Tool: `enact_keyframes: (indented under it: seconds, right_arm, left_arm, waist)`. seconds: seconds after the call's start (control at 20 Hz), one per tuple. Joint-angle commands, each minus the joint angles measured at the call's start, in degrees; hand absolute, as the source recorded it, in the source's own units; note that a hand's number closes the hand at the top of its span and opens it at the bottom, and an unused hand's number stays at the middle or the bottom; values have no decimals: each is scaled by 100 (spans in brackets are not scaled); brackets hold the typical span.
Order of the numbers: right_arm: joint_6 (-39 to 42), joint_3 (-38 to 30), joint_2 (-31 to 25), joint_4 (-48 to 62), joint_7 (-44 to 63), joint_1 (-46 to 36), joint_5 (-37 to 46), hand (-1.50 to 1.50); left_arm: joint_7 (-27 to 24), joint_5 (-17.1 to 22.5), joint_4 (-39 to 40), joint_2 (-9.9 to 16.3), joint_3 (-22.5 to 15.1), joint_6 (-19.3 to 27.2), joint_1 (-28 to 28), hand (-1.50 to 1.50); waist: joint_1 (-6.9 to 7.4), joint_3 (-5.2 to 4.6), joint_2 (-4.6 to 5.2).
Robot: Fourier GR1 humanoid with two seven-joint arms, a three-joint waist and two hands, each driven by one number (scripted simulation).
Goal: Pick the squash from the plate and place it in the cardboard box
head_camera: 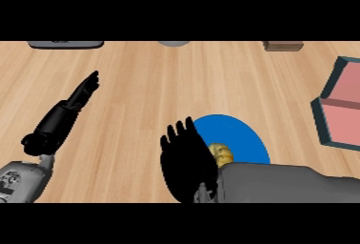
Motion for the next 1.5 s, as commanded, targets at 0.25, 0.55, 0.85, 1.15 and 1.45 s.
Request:
enact_keyframes:
  seconds: [0.25, 0.55, 0.85, 1.15, 1.45]
  right_arm:
    - [330, 359, 1064, 908, 1912, 140, -75, -150]
    - [378, 583, 1339, 1307, 1875, 51, 373, -150]
    - [454, 631, 1391, 1512, 1738, 339, 776, -150]
    - [603, 585, 1136, 1557, 1518, 568, 1151, -150]
    - [654, 322, 1165, 1821, 1115, 827, 1574, -150]
  left_arm:
    - [86, 20, -215, -36, 68, -32, 75, 0]
    - [-27, 11, -44, -30, 155, -139, 75, 0]
    - [-76, -151, -12, -173, 117, -79, 68, 0]
    - [115, -200, -194, -76, 200, -126, 151, 0]
    - [223, 27, -268, -38, 423, -411, 46, 0]
  waist:
    - [-5, 15, 18]
    - [2, 19, 45]
    - [-32, 23, 54]
    - [-7, 26, 54]
    - [39, 27, 75]
